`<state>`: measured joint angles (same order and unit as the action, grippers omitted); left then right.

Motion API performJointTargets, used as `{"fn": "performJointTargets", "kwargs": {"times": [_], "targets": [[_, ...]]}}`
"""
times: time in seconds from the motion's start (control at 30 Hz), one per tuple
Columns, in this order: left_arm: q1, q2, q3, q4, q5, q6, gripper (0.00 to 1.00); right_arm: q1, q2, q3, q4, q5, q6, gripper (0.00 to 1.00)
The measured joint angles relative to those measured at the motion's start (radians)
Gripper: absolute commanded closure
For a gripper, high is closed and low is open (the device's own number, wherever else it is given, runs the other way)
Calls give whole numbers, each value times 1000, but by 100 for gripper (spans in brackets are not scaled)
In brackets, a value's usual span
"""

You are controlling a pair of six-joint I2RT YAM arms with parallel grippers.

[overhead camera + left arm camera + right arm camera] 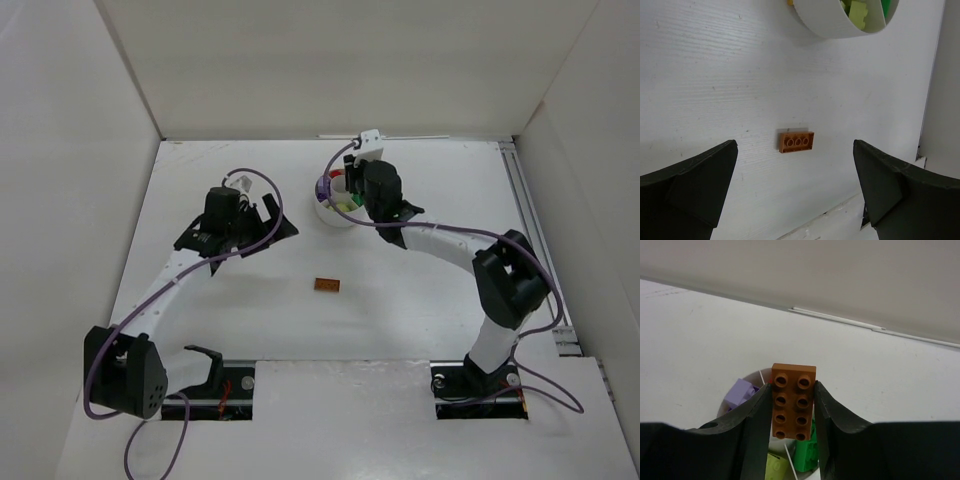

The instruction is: Sort the legos into containers by color

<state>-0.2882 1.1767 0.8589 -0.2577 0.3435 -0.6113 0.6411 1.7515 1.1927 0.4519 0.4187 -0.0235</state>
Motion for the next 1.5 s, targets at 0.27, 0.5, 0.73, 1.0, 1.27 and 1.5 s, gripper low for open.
{"fn": "performJointTargets", "kwargs": {"times": [0.27, 0.5, 0.73, 1.0, 1.27, 1.5], "targets": [[0, 43, 31, 10, -4, 1, 0, -5, 58, 30, 76, -77, -17, 76], [0, 70, 32, 16, -3, 1, 0, -13, 134, 37, 111, -105, -7, 69], [0, 72, 32, 23, -3, 0, 0, -13, 157, 37, 134, -105, 8, 49], [0, 85, 32, 26, 0, -1, 0, -15, 138, 20, 151, -123, 17, 42], [0, 54, 21, 22, -3, -19, 0, -36, -53, -47, -15, -389, -117, 36], [21, -53, -4, -12, -30, -25, 0, 53, -283, -183, -337, -537, -237, 33]]}}
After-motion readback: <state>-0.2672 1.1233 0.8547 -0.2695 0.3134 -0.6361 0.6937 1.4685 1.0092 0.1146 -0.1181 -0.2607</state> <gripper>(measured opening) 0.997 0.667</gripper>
